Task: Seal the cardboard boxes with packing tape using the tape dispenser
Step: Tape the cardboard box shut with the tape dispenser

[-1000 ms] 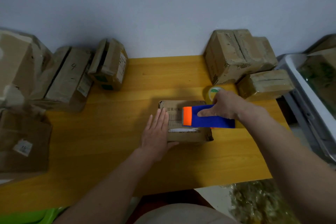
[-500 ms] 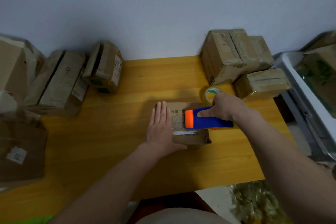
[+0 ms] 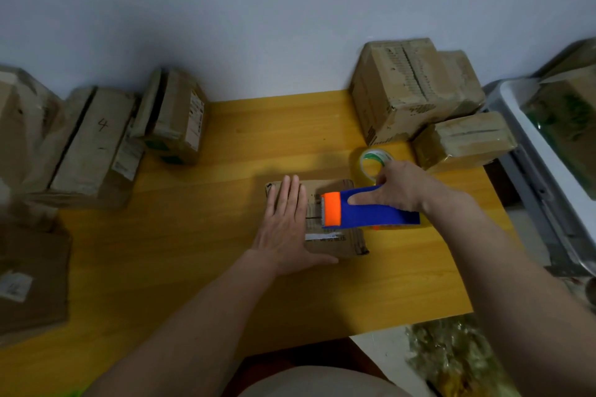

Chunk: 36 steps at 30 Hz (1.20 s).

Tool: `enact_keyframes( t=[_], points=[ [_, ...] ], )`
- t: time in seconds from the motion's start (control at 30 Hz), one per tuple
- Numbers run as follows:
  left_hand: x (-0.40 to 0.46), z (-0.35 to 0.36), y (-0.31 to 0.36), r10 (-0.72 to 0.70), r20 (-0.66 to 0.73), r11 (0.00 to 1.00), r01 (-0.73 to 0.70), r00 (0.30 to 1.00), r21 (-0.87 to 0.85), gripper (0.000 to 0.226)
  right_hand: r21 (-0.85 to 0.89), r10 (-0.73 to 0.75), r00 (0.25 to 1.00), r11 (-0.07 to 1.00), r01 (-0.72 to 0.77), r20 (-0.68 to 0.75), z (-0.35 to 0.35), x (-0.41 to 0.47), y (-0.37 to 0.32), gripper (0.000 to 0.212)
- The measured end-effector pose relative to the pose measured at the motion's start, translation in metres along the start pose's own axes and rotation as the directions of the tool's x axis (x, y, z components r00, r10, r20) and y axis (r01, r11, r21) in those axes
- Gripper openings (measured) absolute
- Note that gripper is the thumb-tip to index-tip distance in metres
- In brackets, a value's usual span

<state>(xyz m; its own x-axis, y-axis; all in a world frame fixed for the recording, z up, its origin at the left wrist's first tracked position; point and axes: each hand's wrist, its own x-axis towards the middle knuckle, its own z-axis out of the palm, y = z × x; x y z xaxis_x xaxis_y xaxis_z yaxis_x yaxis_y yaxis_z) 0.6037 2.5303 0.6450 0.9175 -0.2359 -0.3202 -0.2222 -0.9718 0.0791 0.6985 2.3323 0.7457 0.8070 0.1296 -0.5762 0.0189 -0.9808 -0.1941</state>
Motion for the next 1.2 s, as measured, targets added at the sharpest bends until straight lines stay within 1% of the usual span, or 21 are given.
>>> enact_keyframes(
  t=[0.13, 0.27, 0.37, 0.5, 0.67, 0.77, 0.83, 0.9, 1.0, 1.07, 1.2],
  points=[
    [0.001, 0.000, 0.001, -0.004, 0.001, 1.000, 0.004, 1.000, -0.001, 0.144, 0.067, -0.018, 0.998, 0.998, 0.014, 0.056, -0.005, -0.002, 0.007, 0.057],
    [0.001, 0.000, 0.001, -0.003, 0.000, 1.000, 0.003, 1.000, 0.006, 0.142, 0.131, -0.029, 0.994, 0.991, 0.016, 0.101, -0.004, -0.001, 0.012, 0.058],
    [0.000, 0.000, 0.000, -0.007, 0.001, 1.000, 0.007, 1.000, 0.010, 0.141, 0.102, -0.010, 0.993, 0.995, -0.002, 0.118, -0.010, -0.004, 0.024, 0.055],
    [0.000, 0.001, 0.000, -0.003, 0.008, 1.000, 0.002, 1.000, 0.021, 0.140, 0.053, 0.044, 0.996, 0.997, -0.048, 0.074, -0.026, -0.011, 0.049, 0.057],
    [-0.001, 0.000, -0.002, 0.022, 0.006, 1.000, -0.022, 1.000, 0.020, 0.136, 0.059, -0.017, 1.000, 0.998, 0.016, 0.006, -0.018, -0.001, 0.054, 0.057],
    [-0.001, -0.002, -0.003, 0.033, 0.032, 0.999, -0.034, 0.999, 0.018, 0.134, 0.090, -0.003, 1.000, 0.996, 0.001, 0.020, -0.017, 0.002, 0.059, 0.059],
    [0.001, -0.006, 0.002, 0.004, 0.037, 1.000, -0.003, 0.999, -0.017, 0.128, 0.122, 0.005, 0.999, 0.992, -0.009, 0.035, -0.014, 0.002, 0.063, 0.057],
    [0.005, -0.011, 0.015, -0.043, 0.011, 0.998, 0.044, 0.999, -0.054, 0.116, 0.142, -0.002, 0.999, 0.990, -0.005, 0.046, -0.011, 0.004, 0.066, 0.057],
    [0.016, -0.013, 0.031, -0.043, -0.029, 0.999, 0.042, 0.999, -0.033, 0.100, 0.172, 0.004, 0.998, 0.985, -0.014, 0.061, -0.009, 0.006, 0.070, 0.060],
    [0.020, -0.009, 0.031, -0.071, -0.021, 0.997, 0.071, 0.997, -0.021, 0.096, 0.192, 0.009, 0.998, 0.981, -0.022, 0.068, -0.007, 0.009, 0.073, 0.060],
    [0.018, -0.003, 0.023, -0.147, -0.038, 0.988, 0.146, 0.988, -0.047, 0.090, 0.272, -0.009, 0.994, 0.962, -0.020, 0.105, -0.004, 0.012, 0.077, 0.052]
  ],
)
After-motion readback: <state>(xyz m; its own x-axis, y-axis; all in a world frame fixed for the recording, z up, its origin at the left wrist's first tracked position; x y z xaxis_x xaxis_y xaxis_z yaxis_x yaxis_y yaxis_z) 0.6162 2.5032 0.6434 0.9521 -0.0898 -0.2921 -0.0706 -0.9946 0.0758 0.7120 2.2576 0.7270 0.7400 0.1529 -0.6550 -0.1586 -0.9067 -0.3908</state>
